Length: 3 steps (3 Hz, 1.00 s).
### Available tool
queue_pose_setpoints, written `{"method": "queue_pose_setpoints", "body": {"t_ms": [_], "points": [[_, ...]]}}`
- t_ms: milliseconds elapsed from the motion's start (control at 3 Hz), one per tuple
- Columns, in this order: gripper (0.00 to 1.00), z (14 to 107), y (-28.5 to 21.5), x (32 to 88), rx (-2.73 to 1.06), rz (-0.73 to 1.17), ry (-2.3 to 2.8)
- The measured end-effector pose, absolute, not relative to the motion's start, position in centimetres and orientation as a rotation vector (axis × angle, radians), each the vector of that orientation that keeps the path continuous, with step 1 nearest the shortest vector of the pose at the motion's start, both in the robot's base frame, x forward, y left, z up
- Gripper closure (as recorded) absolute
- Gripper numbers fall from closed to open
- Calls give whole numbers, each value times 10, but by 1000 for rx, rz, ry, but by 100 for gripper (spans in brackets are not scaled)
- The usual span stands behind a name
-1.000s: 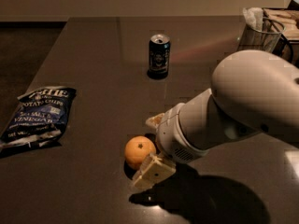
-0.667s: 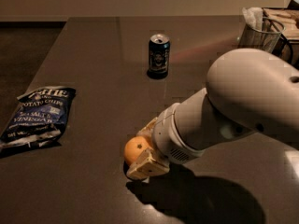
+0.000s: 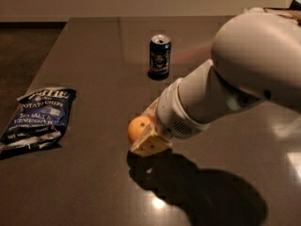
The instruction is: Move orange near pepsi can
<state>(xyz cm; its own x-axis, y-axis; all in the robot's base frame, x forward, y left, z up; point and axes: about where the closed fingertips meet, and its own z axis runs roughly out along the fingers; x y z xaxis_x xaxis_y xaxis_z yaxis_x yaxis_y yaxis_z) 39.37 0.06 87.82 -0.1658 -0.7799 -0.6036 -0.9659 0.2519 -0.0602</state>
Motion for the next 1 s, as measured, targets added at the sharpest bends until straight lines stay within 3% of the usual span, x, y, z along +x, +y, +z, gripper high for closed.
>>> {"method": "queue_pose_setpoints", "body": {"t_ms": [333, 1000], "points": [[100, 902, -23, 446, -1516, 362, 2046], [100, 933, -66, 540, -1357, 213, 2129]]}}
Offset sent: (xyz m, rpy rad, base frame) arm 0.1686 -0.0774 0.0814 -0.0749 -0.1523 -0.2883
